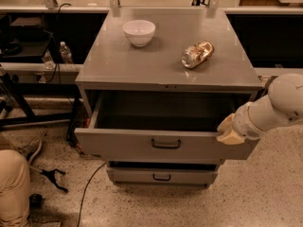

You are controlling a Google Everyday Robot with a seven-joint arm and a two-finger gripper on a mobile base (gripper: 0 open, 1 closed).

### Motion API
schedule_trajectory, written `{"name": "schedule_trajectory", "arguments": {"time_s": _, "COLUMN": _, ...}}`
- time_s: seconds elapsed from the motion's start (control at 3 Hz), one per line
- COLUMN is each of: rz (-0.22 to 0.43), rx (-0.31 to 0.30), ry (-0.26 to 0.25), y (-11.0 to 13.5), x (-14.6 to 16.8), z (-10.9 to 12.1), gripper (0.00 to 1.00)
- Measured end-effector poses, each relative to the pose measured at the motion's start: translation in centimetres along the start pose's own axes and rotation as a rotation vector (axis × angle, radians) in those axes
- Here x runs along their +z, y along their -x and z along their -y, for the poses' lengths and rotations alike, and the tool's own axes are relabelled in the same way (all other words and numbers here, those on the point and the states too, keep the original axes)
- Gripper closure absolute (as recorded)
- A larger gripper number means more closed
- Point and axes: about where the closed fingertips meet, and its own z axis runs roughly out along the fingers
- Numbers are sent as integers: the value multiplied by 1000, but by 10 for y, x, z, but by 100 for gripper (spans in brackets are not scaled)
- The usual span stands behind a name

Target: Open top drawer

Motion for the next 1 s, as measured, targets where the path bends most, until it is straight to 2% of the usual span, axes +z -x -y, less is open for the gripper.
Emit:
{"name": "schedule_trajectory", "arguments": {"time_s": 0.33, "rz": 48, "rx": 64, "ry": 49, "y": 1, "x": -9, "z": -38, "gripper": 100}}
{"name": "schedule_trajectory", "arguments": {"time_s": 0.67, "rz": 68, "rx": 90, "ry": 69, "y": 2, "x": -14, "z": -54, "gripper": 100}}
{"name": "schedule_trajectory", "arguments": {"time_s": 1.0, "rz": 68, "rx": 90, "ry": 70, "y": 2, "x": -16, "z": -54, "gripper": 98}}
